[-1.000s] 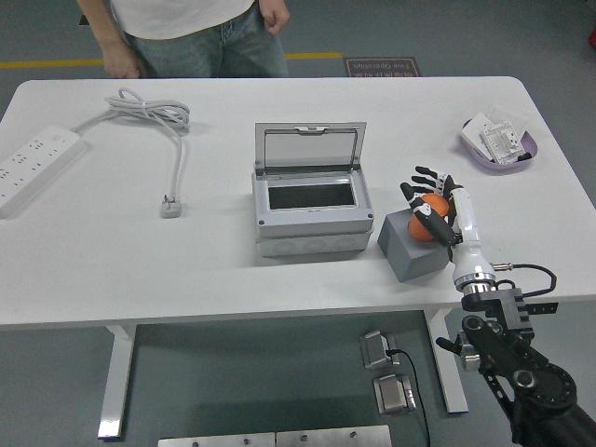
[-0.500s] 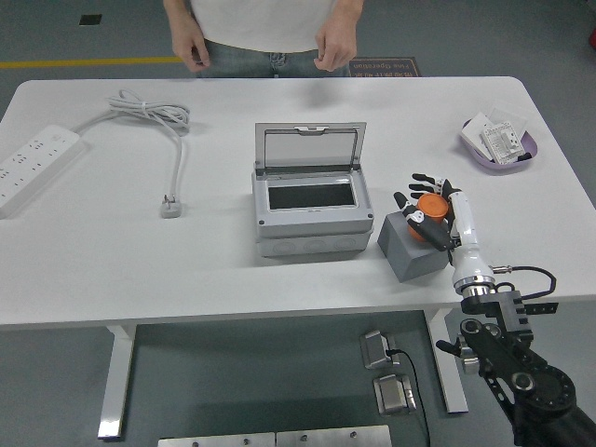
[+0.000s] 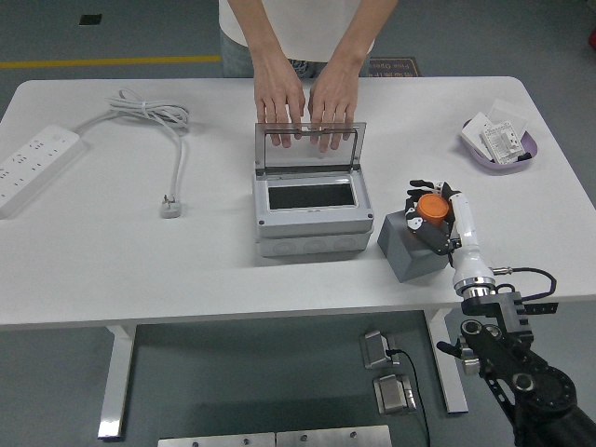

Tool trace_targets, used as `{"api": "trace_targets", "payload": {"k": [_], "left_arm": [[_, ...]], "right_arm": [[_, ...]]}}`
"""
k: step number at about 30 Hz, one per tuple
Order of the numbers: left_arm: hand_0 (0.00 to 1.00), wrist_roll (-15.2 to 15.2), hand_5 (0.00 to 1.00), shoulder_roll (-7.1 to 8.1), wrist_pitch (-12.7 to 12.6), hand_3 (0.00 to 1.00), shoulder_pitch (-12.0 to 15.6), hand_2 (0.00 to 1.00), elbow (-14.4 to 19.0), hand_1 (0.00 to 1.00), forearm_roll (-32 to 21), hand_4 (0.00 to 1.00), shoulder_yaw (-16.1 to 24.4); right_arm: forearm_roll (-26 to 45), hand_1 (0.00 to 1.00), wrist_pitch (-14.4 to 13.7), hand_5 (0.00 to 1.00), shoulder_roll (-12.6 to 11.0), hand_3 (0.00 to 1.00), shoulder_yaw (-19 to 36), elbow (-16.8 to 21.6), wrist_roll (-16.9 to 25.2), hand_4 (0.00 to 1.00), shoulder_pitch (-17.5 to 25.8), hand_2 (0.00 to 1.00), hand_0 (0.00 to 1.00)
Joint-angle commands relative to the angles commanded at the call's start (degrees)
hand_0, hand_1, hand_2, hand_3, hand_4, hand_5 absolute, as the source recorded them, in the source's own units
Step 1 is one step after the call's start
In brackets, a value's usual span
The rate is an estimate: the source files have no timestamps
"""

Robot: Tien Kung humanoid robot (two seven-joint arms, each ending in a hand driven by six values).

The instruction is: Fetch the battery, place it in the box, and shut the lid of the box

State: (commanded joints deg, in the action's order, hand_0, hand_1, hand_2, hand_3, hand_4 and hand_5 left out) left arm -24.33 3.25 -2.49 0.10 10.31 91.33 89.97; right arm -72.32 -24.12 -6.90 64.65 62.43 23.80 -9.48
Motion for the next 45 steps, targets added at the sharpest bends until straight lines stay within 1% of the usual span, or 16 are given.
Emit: {"api": "trace_targets", "payload": {"k": [1, 6, 7, 12, 13, 18, 19, 24, 25, 30, 31, 36, 38, 42, 45], "left_arm": [[0.612, 0.0, 0.157, 0.01, 0.0, 0.635, 0.0, 0.505, 0.0, 0.632, 0.0, 0.755, 0.0], [0.612, 0.0, 0.157, 0.05, 0.0, 0.635, 0.0, 0.505, 0.0, 0.632, 0.0, 0.755, 0.0], [0.612, 0.1, 0.154, 0.05, -0.1, 0.635, 0.0, 0.510, 0.0, 0.632, 0.0, 0.754, 0.0], [0.612, 0.1, 0.154, 0.05, 0.0, 0.635, -0.1, 0.510, 0.0, 0.632, 0.0, 0.754, -0.1], [0.612, 0.1, 0.148, 0.03, 0.0, 0.635, -0.1, 0.513, 0.0, 0.632, 0.0, 0.755, -0.1], [0.612, 0.0, 0.148, -0.05, 0.1, 0.635, -0.1, 0.513, 0.0, 0.632, 0.2, 0.755, -0.1], [0.616, 0.0, 0.144, -0.05, 0.1, 0.635, -0.1, 0.522, 0.0, 0.632, 0.2, 0.754, -0.1], [0.616, 0.0, 0.144, -0.09, 0.0, 0.635, 0.0, 0.522, 0.0, 0.632, 0.1, 0.754, -0.3], [0.617, 0.0, 0.131, -0.11, 0.0, 0.622, 0.1, 0.520, 0.0, 0.632, 0.1, 0.723, -0.3], [0.617, 0.1, 0.131, -0.32, 0.0, 0.622, 0.1, 0.520, 0.0, 0.632, 0.3, 0.723, -0.3], [0.617, 0.1, 0.134, -0.34, 0.0, 0.621, 0.2, 0.522, 0.0, 0.632, 0.4, 0.722, -0.2], [0.617, 0.0, 0.134, -0.39, 0.0, 0.621, 0.2, 0.522, 0.0, 0.632, 0.7, 0.722, -0.1], [0.618, 0.0, 0.140, -0.39, 0.1, 0.626, 0.2, 0.527, 0.0, 0.632, 0.8, 0.736, -0.1], [0.618, -0.1, 0.140, -0.39, 0.1, 0.626, 0.2, 0.527, 0.0, 0.632, 1.0, 0.736, 0.0], [0.621, -0.1, 0.137, -0.40, 0.0, 0.626, 0.2, 0.528, 0.0, 0.632, 1.0, 0.735, 0.0]], "right_arm": [[0.3, 0.605, 0.1, 0.015, 0.0, 0.630, 0.0, 0.0, 0.1, 0.446, 0.0, 0.594, 0.527], [2.9, 0.605, 0.8, 0.015, 0.0, 0.630, -0.1, 0.2, 0.4, 0.446, 0.1, 0.594, 0.527], [3.5, 0.580, 0.9, 0.016, -0.1, 0.602, -0.1, 0.3, 0.4, 0.162, 0.1, 0.570, 0.548], [6.4, 0.580, 1.7, 0.016, -0.1, 0.602, -0.5, 1.0, 0.6, 0.162, 0.0, 0.570, 0.548], [6.9, 0.546, 1.8, 0.055, -0.1, 0.517, -0.5, 1.0, 0.7, 0.002, 0.0, 0.527, 0.535], [8.5, 0.546, 2.3, 0.055, -0.2, 0.517, -0.7, 1.2, 0.8, 0.002, -0.1, 0.527, 0.535], [8.8, 0.472, 2.4, 0.002, -0.2, 0.380, -0.7, 1.2, 0.9, 0.044, -0.1, 0.466, 0.445], [9.4, 0.472, 2.5, 0.002, -0.5, 0.380, -0.5, 1.4, 0.9, 0.044, -0.4, 0.466, 0.445], [9.4, 0.303, 2.5, 0.002, -0.5, 0.267, -0.4, 1.5, 0.9, 0.002, -0.5, 0.351, 0.253], [9.5, 0.303, 2.2, 0.002, -1.0, 0.267, -0.2, 1.8, 0.9, 0.002, -0.9, 0.351, 0.253], [9.5, 0.265, 2.2, 0.002, -1.0, 0.237, -0.1, 1.9, 0.9, 0.002, -1.0, 0.302, 0.233], [9.6, 0.265, 1.7, 0.002, -1.3, 0.237, -0.2, 2.5, 1.0, 0.002, -1.6, 0.302, 0.233], [9.1, 0.253, 1.2, 0.002, -1.4, 0.233, -0.2, 3.0, 0.7, 0.002, -2.0, 0.290, 0.225], [5.0, 0.253, -0.2, 0.002, -1.8, 0.233, -0.7, 4.6, -1.7, 0.002, -3.4, 0.290, 0.225], [0.6, 0.252, -1.3, 0.002, -2.3, 0.232, -1.7, 5.7, -4.8, 0.002, -5.2, 0.284, 0.220]]}}
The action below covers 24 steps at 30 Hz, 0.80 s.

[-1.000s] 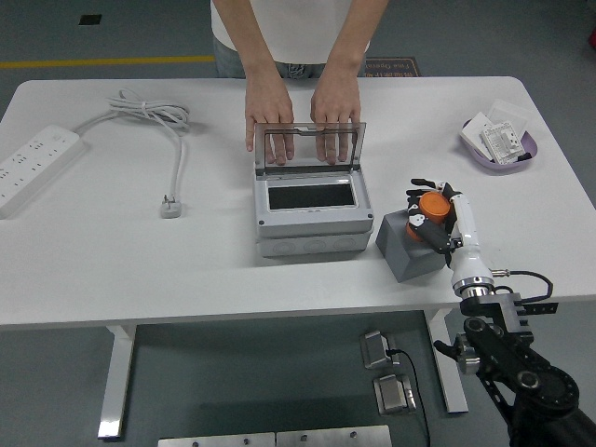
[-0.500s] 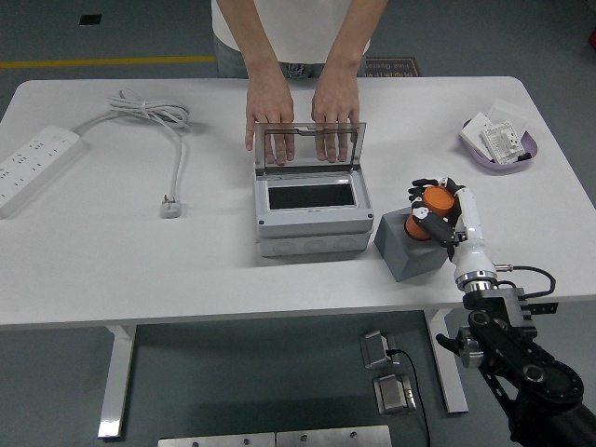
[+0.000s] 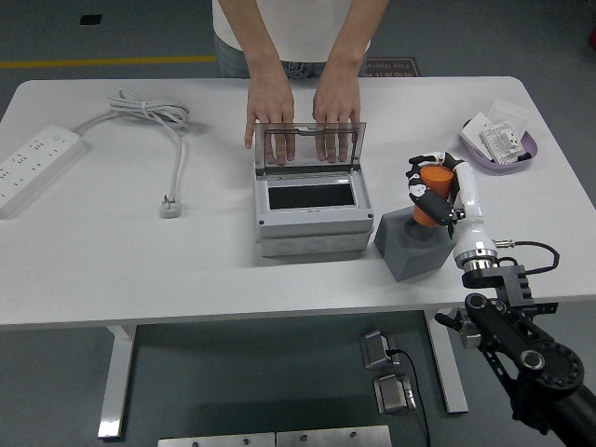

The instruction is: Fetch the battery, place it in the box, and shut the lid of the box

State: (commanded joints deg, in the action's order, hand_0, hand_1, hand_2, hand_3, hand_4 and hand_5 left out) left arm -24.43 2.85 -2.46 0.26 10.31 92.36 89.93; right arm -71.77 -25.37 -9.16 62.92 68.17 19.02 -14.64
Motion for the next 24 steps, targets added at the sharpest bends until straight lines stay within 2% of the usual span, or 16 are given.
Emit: {"api": "trace_targets", "payload": {"k": [3, 4, 9, 10, 14, 17, 24], "left_arm": [[0.621, -0.1, 0.137, -0.01, 0.0, 0.626, 0.0, 0.528, 0.0, 0.632, 0.1, 0.735, 0.0], [0.621, -0.1, 0.089, 0.00, 0.0, 0.625, -0.1, 0.534, 0.0, 0.634, 0.1, 0.705, 0.1], [0.621, -0.2, 0.089, 0.06, 0.0, 0.625, -0.3, 0.534, 0.0, 0.634, 0.3, 0.705, 0.1], [0.622, -0.2, 0.088, 0.08, 0.0, 0.622, -0.3, 0.535, 0.0, 0.633, 0.3, 0.701, 0.1], [0.622, -0.4, 0.088, 0.16, 0.0, 0.622, -0.4, 0.535, 0.0, 0.633, 0.3, 0.701, 0.1], [0.623, -0.5, 0.087, 0.34, 0.0, 0.622, -0.3, 0.536, 0.0, 0.635, 0.2, 0.701, 0.0], [0.623, -0.9, 0.086, 1.07, -0.1, 0.623, -0.1, 0.537, 0.0, 0.634, -0.8, 0.701, -0.6]], "right_arm": [[-5.2, 0.252, -0.1, 0.002, -0.6, 0.232, -1.5, 1.2, -3.5, 0.002, -2.0, 0.284, 0.220], [-7.3, 0.245, 0.2, 0.002, -0.8, 0.232, -2.4, 1.7, -5.1, 0.002, -3.0, 0.279, 0.196], [-18.3, 0.245, 2.8, 0.002, -0.8, 0.232, -6.7, 2.4, -12.0, 0.002, -7.4, 0.279, 0.196], [-20.7, 0.227, 3.5, 0.002, -0.6, 0.232, -7.8, 2.3, -13.5, 0.002, -8.6, 0.273, 0.169], [-29.1, 0.227, 5.3, 0.002, -0.3, 0.232, -11.6, 1.5, -18.2, 0.002, -12.3, 0.273, 0.169], [-34.3, 0.227, 6.3, 0.002, -0.3, 0.232, -15.0, 0.3, -20.5, 0.002, -15.3, 0.273, 0.166], [-42.5, 0.227, 7.9, 0.002, 0.8, 0.234, -22.1, -3.6, -22.5, 0.002, -19.9, 0.272, 0.176]]}}
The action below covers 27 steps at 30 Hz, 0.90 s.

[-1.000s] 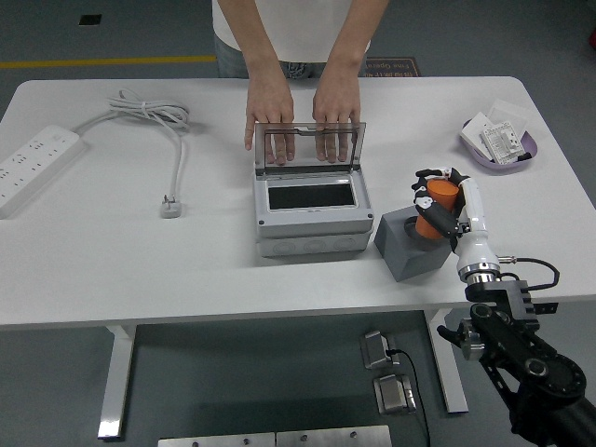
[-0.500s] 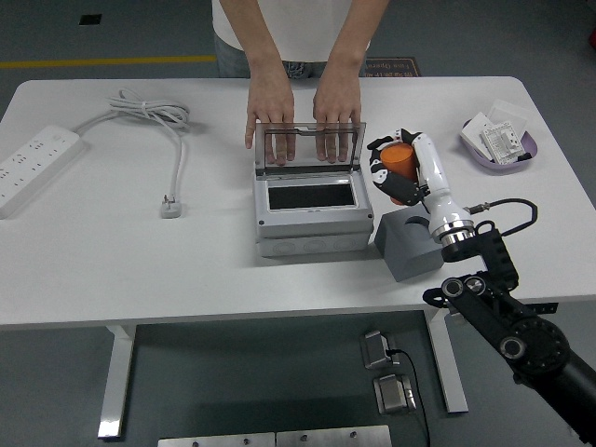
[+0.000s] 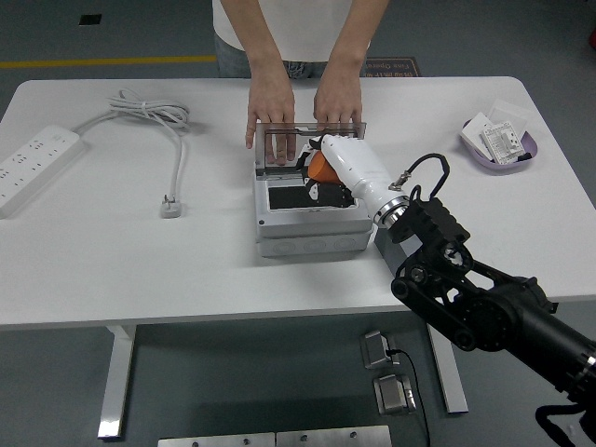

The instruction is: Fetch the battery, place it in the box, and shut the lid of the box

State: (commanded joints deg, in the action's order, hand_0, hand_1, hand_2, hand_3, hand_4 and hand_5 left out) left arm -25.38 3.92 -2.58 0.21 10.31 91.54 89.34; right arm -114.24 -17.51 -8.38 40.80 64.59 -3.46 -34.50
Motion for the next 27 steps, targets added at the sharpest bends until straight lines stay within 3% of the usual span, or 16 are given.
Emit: {"api": "trace_targets", "payload": {"k": [15, 27], "left_arm": [[0.624, -0.2, 0.086, 0.62, -0.1, 0.623, -0.1, 0.538, 0.0, 0.634, -0.5, 0.701, -0.2], [0.625, -0.2, 0.088, 0.65, 0.1, 0.624, -0.4, 0.538, 0.0, 0.634, 0.6, 0.703, 0.4]], "right_arm": [[-2.2, 0.228, -1.0, 0.002, 1.8, 0.234, -5.0, -6.0, 1.3, 0.002, -3.5, 0.266, 0.170], [2.1, 0.228, -1.9, 0.002, 3.7, 0.235, -7.4, -13.8, 3.6, 0.002, -7.2, 0.268, 0.171]]}}
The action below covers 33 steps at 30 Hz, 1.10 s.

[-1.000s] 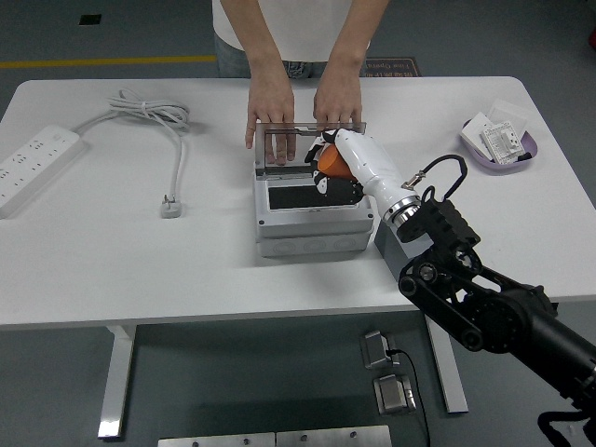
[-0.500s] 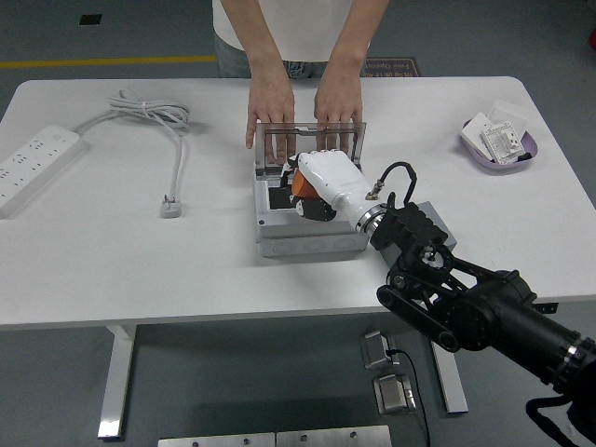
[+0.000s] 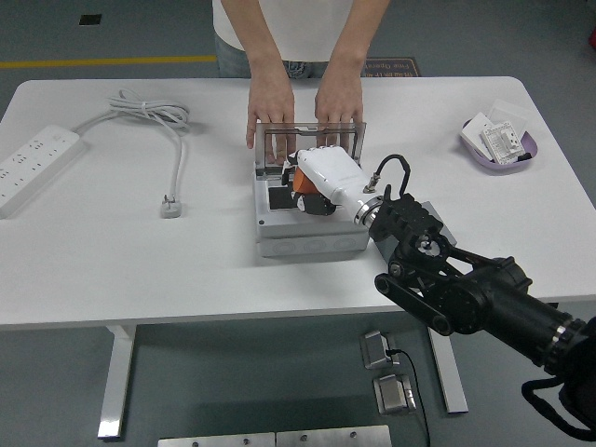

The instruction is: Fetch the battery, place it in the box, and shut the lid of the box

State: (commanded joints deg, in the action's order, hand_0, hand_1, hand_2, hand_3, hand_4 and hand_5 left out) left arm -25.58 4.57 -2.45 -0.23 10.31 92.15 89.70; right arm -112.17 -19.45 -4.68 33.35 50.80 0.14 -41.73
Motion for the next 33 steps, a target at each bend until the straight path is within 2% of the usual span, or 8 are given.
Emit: {"api": "trace_targets", "payload": {"k": [5, 18, 19, 24, 25, 30, 31, 33], "left_arm": [[0.624, 0.0, 0.088, -0.08, 0.0, 0.624, -0.1, 0.538, 0.0, 0.633, 0.2, 0.703, 0.0], [0.625, 0.2, 0.088, -0.05, 0.1, 0.623, -0.3, 0.538, 0.0, 0.633, 0.8, 0.703, 0.3], [0.625, 0.3, 0.090, -0.06, 0.1, 0.623, -0.3, 0.537, 0.0, 0.634, 0.8, 0.702, 0.3], [0.625, 0.3, 0.090, -0.24, 0.2, 0.623, -0.4, 0.537, 0.0, 0.634, 1.0, 0.702, 0.4], [0.625, 0.3, 0.090, -0.28, 0.2, 0.623, -0.5, 0.538, 0.0, 0.634, 1.0, 0.702, 0.4], [0.625, 0.3, 0.090, -0.48, 0.1, 0.623, -0.5, 0.538, 0.0, 0.634, 1.1, 0.702, 0.5], [0.625, 0.3, 0.089, -0.51, 0.1, 0.623, -0.6, 0.537, 0.0, 0.633, 1.2, 0.702, 0.6], [0.625, 0.4, 0.089, -0.58, 0.1, 0.623, -0.6, 0.537, 0.0, 0.633, 1.3, 0.702, 0.6]], "right_arm": [[1.8, 0.229, -0.3, 0.002, 0.9, 0.236, 0.2, -2.1, 0.5, 0.002, -0.4, 0.268, 0.171], [3.5, 0.232, 0.2, 0.002, 1.4, 0.240, 0.7, -2.6, 2.7, 0.002, -0.2, 0.271, 0.177], [3.5, 0.283, 0.1, 0.090, 1.4, 0.379, 0.7, -2.6, 2.8, 0.239, -0.2, 0.352, 0.256], [3.4, 0.283, -0.1, 0.090, 1.4, 0.379, 0.9, -2.5, 3.1, 0.239, -0.2, 0.352, 0.256], [3.4, 0.369, -0.1, 0.284, 1.4, 0.534, 0.9, -2.5, 3.1, 0.623, -0.1, 0.436, 0.344], [3.7, 0.369, -0.4, 0.284, 1.3, 0.534, 1.1, -2.5, 3.3, 0.623, 0.0, 0.436, 0.344], [3.7, 0.381, -0.4, 0.440, 1.2, 0.504, 1.2, -2.5, 3.3, 0.818, 0.1, 0.435, 0.381], [3.8, 0.381, -0.5, 0.440, 1.1, 0.504, 1.3, -2.6, 3.3, 0.818, 0.2, 0.435, 0.381]]}}
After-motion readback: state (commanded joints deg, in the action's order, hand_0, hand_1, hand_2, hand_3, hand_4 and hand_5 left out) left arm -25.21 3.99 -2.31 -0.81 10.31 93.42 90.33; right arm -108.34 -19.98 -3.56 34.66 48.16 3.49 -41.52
